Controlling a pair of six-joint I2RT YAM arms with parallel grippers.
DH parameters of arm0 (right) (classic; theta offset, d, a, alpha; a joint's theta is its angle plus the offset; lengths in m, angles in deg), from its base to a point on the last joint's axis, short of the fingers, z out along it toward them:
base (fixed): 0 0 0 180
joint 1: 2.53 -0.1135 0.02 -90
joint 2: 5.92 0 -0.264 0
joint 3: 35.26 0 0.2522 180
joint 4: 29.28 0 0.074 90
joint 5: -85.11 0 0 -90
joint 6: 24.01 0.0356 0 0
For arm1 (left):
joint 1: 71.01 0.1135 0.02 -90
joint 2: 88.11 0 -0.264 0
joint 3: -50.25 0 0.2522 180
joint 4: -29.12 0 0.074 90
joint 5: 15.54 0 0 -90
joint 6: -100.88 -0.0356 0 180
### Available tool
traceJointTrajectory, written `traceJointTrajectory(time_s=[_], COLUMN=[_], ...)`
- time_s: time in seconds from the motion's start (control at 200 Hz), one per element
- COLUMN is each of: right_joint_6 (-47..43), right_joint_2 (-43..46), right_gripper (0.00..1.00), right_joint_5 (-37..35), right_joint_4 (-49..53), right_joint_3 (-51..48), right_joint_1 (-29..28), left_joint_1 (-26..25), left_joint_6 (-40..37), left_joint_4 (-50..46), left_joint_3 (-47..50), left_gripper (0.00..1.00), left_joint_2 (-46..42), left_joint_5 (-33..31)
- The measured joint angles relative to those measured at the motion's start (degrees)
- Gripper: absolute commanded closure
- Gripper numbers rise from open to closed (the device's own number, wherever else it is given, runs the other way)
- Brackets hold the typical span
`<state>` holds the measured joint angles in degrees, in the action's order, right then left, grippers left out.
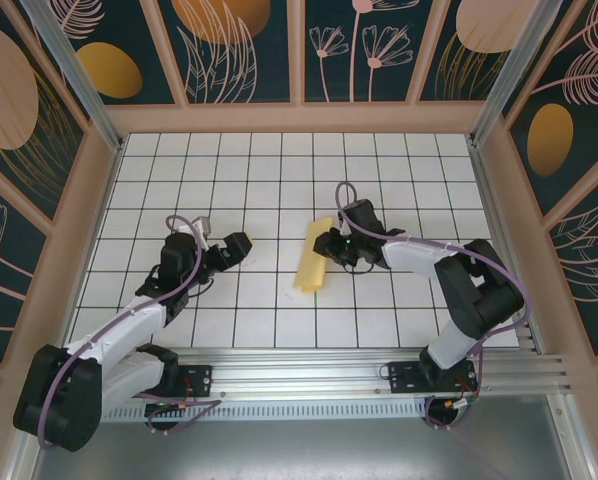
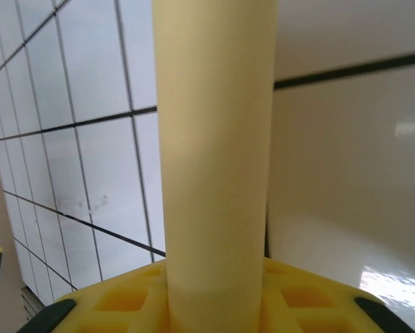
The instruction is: Fold a paper plane with a square sheet of paper (pick it up from the middle)
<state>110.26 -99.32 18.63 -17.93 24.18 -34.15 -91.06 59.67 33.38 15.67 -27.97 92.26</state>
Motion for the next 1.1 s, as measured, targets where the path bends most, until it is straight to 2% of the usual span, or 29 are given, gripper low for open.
traceJointTrajectory(time_s=[0.225,0.43,0.806,1.101], right_joint_6=[-2.43,-5.68,-8.15,-8.17], right_joint_2=[0.15,0.63,5.14,5.18], right_gripper=[0.54,0.39,0.33,0.32], right_joint_5=[0.00,-4.00,-8.04,-11.45], right_joint_4=[1.03,6.32,11.37,13.42], right_joint_3=[-1.27,-1.25,-1.27,-1.88], right_joint_1=[1.79,2.34,2.51,2.71], left_joint_1=[-0.48,-3.89,-11.58,-14.97], left_joint_6=[1.05,1.05,1.03,1.03], left_joint_4=[2.01,2.95,4.24,5.86], left_joint_3=[-0.66,-3.45,-9.97,-14.01], left_gripper=[0.02,0.02,0.01,0.03], left_joint_2=[3.13,7.28,17.68,23.23], left_joint_5=[3.04,4.13,3.58,2.75])
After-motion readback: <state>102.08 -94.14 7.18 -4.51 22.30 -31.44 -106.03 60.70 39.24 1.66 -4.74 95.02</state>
